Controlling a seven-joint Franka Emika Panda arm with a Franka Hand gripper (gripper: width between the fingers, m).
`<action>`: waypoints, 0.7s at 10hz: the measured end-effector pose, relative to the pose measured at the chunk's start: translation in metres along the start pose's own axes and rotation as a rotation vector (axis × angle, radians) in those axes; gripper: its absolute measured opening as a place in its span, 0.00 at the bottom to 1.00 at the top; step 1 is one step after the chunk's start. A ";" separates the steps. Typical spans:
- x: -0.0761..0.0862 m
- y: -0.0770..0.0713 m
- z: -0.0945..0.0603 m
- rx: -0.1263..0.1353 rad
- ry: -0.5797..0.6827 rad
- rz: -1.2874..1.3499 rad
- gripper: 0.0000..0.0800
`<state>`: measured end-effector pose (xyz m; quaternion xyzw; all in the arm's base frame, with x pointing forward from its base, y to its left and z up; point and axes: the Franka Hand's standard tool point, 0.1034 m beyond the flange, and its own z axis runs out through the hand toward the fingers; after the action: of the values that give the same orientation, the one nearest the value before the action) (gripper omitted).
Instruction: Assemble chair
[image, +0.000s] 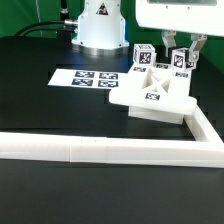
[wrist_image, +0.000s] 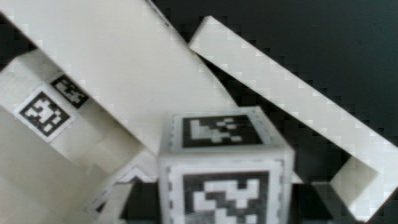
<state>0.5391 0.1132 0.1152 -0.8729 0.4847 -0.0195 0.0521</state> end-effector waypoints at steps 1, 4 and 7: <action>-0.001 0.000 0.000 0.003 -0.006 0.096 0.36; -0.001 0.000 0.001 0.007 -0.016 0.301 0.36; -0.002 0.000 0.001 0.009 -0.021 0.340 0.36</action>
Offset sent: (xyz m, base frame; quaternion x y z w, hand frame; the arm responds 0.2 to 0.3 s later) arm -0.0006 0.0000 -0.0011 0.0003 -0.0008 0.1928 0.9812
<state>0.5386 0.1149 0.1148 -0.7784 0.6246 -0.0036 0.0636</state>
